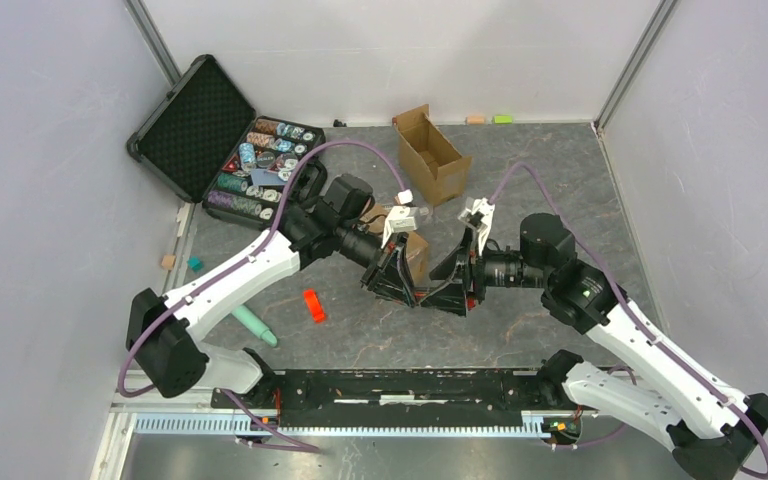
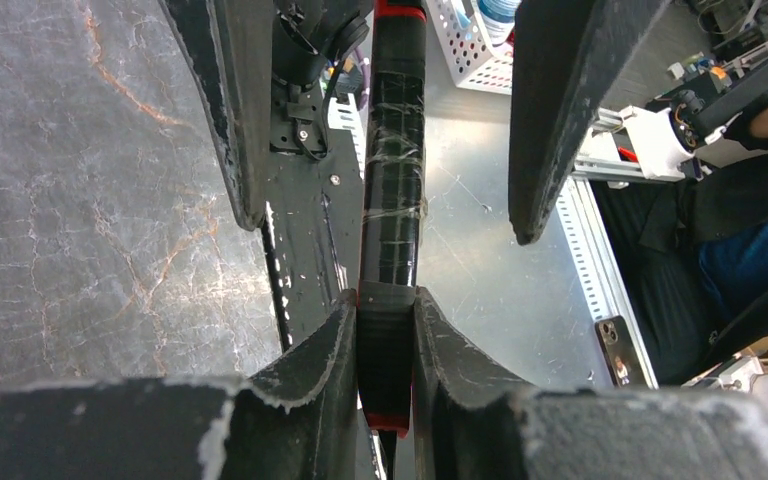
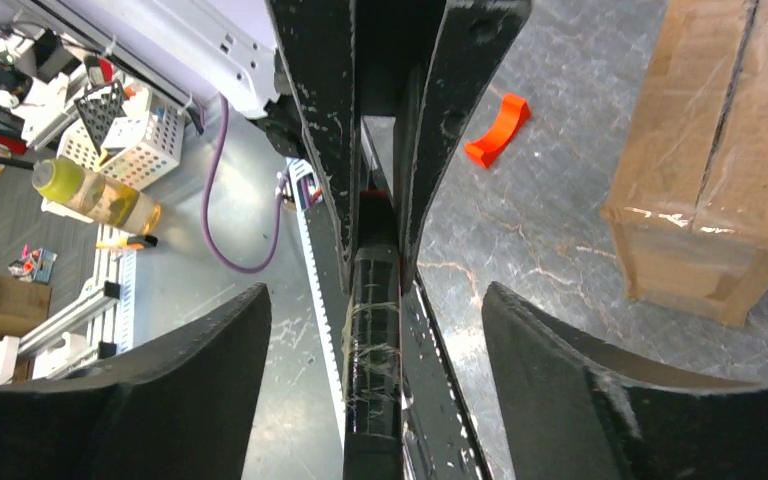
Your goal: Unpack the express box
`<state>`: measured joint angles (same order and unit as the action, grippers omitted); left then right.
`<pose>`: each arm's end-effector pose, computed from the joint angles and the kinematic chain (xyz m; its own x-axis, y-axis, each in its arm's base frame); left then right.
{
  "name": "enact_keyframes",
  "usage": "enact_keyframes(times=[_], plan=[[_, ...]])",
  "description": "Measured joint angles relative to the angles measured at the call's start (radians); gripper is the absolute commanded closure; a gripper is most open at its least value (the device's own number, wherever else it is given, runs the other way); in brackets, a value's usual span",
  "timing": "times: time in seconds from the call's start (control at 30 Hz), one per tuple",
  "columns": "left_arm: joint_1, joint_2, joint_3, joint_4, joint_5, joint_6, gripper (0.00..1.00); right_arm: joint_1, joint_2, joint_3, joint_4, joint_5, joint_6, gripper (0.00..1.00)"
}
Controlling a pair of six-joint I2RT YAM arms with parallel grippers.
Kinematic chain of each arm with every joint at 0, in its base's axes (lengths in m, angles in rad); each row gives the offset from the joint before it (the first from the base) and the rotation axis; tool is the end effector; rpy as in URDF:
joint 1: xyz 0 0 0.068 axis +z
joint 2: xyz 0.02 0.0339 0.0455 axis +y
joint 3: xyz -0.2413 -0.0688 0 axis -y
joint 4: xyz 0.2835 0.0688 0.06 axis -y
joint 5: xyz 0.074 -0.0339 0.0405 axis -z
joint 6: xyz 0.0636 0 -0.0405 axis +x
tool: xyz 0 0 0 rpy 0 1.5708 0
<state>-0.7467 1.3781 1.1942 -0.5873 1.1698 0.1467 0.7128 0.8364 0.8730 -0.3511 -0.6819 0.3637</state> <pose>0.2056 -0.2701 0.2886 -0.3965 0.4447 -0.8032 0.8164 -0.2294 -0.5300 0.1680 0.1982 0.3248 -0.5606 -0.1196 -0.8194 -0.8150 0.2546 0.5205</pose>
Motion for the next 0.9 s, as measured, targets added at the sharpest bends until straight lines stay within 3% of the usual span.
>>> enact_keyframes(times=[0.1, 0.23, 0.4, 0.6, 0.77, 0.9], plan=[[0.008, -0.019, -0.033, 0.061, 0.008, -0.031, 0.98, -0.013, -0.015, -0.019, 0.064, 0.000, 0.044, 0.48], [0.037, -0.047, -0.076, 0.119, 0.018, -0.075, 0.98, -0.029, -0.040, -0.069, 0.124, -0.014, 0.104, 0.65], [0.061, -0.062, -0.079, 0.150, 0.020, -0.093, 0.98, -0.035, -0.044, -0.092, 0.151, -0.026, 0.147, 0.53], [0.078, -0.074, -0.088, 0.185, 0.021, -0.117, 0.98, -0.034, -0.062, -0.092, 0.157, -0.023, 0.156, 0.54], [0.078, -0.083, -0.109, 0.242, 0.031, -0.173, 0.98, -0.035, -0.063, -0.114, 0.208, -0.022, 0.190, 0.64], [0.078, -0.088, -0.140, 0.303, 0.038, -0.226, 0.98, -0.038, -0.062, -0.135, 0.235, -0.016, 0.210, 0.86]])
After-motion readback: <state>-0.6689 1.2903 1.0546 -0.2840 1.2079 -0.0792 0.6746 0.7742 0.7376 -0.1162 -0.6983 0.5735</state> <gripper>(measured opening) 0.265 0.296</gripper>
